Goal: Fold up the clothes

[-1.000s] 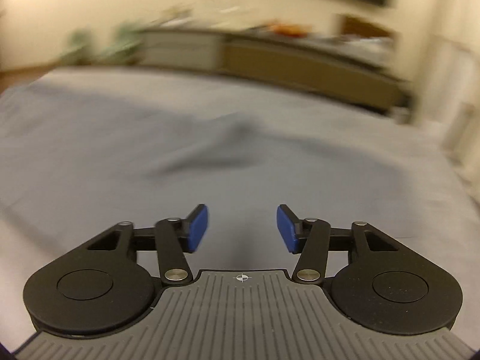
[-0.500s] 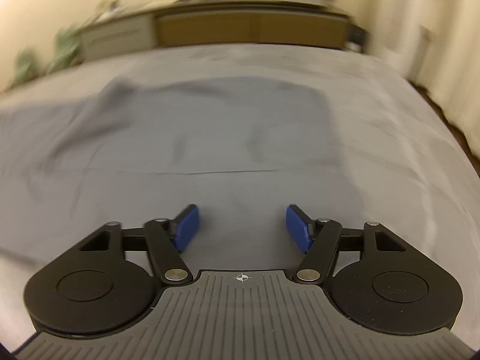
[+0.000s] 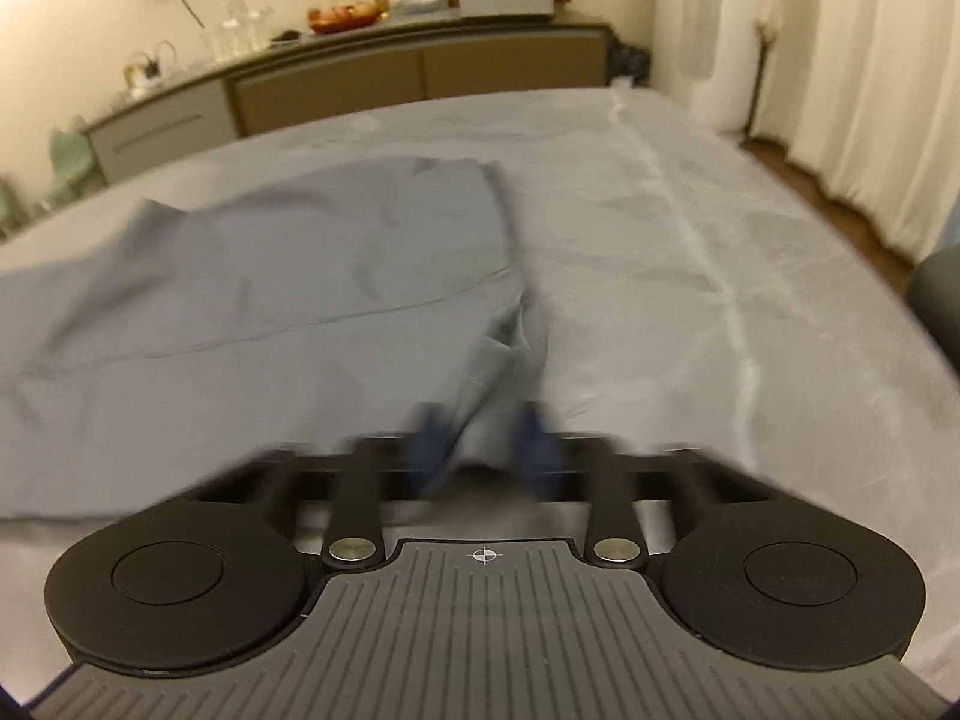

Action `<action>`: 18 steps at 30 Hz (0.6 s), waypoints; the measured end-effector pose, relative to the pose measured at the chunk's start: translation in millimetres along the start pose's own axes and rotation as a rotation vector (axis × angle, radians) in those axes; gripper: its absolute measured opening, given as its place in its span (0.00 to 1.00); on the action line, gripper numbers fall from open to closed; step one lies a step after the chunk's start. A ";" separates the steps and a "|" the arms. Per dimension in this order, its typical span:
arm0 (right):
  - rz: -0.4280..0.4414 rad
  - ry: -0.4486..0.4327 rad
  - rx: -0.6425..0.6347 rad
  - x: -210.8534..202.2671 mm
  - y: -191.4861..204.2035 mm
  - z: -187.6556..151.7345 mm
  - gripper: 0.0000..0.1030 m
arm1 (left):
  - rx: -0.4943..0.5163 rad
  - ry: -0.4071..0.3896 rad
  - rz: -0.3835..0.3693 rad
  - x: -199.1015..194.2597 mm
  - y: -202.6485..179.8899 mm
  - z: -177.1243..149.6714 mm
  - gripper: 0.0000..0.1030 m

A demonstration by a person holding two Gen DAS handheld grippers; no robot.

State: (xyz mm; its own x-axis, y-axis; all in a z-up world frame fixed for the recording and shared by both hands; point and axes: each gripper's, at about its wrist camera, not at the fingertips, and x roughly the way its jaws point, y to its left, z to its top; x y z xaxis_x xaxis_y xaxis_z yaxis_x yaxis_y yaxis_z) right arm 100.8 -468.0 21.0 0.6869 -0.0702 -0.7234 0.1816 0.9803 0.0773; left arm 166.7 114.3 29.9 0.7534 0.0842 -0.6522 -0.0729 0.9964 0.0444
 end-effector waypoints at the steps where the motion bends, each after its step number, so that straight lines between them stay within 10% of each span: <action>1: -0.014 -0.006 -0.005 0.1 3.1 0.0 0.06 | 0.020 0.000 -0.017 5.8 -12.6 0.6 0.51; 6: -0.136 -0.199 -0.335 -33.1 76.5 3.0 0.04 | 0.022 -0.009 -0.151 7.1 -59.2 -1.1 0.51; 10: -0.070 -0.284 -0.607 -44.9 155.3 -20.2 0.04 | -0.015 0.003 -0.265 6.2 -82.0 -0.9 0.51; 18: 0.003 -0.150 -0.747 -9.7 209.5 -44.0 0.04 | 0.103 0.069 -0.290 23.5 -133.9 -20.6 0.51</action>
State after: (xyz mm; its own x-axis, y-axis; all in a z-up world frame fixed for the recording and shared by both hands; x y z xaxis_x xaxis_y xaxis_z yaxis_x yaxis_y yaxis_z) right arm 101.2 -253.8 14.0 0.7846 -0.0396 -0.6187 -0.3081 0.8411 -0.4445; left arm 180.7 -17.5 -7.0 0.6864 -0.2017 -0.6987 0.2076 0.9751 -0.0775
